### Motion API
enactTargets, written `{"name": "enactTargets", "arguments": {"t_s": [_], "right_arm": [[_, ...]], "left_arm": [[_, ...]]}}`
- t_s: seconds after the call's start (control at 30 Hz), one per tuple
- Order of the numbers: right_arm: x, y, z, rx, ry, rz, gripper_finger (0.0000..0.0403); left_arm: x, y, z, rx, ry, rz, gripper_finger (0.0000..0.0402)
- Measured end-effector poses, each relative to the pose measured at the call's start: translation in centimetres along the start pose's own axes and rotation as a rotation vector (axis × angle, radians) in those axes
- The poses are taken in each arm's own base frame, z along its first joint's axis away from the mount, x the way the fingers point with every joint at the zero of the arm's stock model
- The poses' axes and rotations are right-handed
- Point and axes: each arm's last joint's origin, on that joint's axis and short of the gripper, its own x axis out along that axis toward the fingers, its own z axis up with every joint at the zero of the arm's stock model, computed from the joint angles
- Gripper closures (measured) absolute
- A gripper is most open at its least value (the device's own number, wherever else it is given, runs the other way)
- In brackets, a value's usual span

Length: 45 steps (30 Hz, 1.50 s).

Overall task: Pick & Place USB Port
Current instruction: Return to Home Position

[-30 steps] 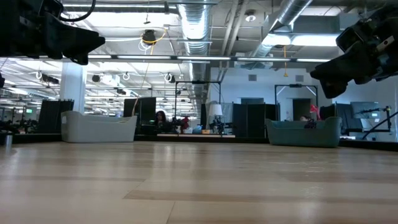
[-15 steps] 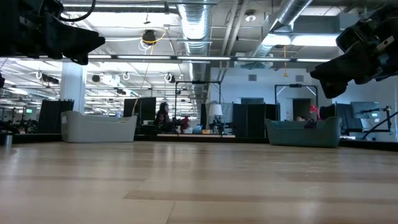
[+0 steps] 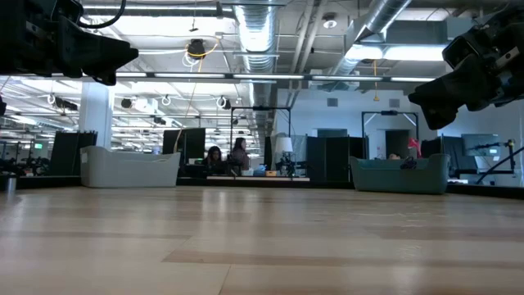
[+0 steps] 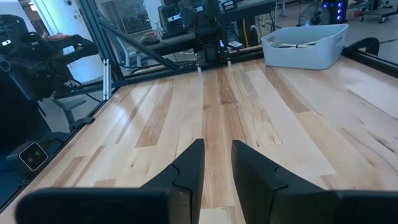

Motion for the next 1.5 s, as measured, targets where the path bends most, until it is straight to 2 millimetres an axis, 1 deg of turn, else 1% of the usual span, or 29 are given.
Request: {"name": "enactTargets", "arguments": {"t_s": [0.53,0.6,0.67,0.87,0.97,1.17,1.5], "right_arm": [[0.0,0.0,0.0,0.0,0.0,0.0,0.0329],[0.0,0.0,0.0,0.0,0.0,0.0,0.0329],[0.0,0.0,0.0,0.0,0.0,0.0,0.0329],[0.0,0.0,0.0,0.0,0.0,0.0,0.0329],[0.0,0.0,0.0,0.0,0.0,0.0,0.0329],[0.0,0.0,0.0,0.0,0.0,0.0,0.0329],[0.0,0.0,0.0,0.0,-0.001,0.0,0.0329]], "left_arm": [[0.0,0.0,0.0,0.004,-0.004,0.001,0.0291],[0.0,0.0,0.0,0.064,-0.002,0.011,0.0291],[0.0,0.1,0.0,0.089,-0.001,0.017,0.0291],[0.0,0.1,0.0,0.033,0.001,0.018,0.0291],[0.0,0.0,-0.4,0.003,0.045,0.013,0.0291],[-0.2,-0.2,-1.9,-0.005,0.199,-0.008,0.0291],[-0.2,-0.2,-1.9,-0.006,0.198,-0.012,0.0291]]}}
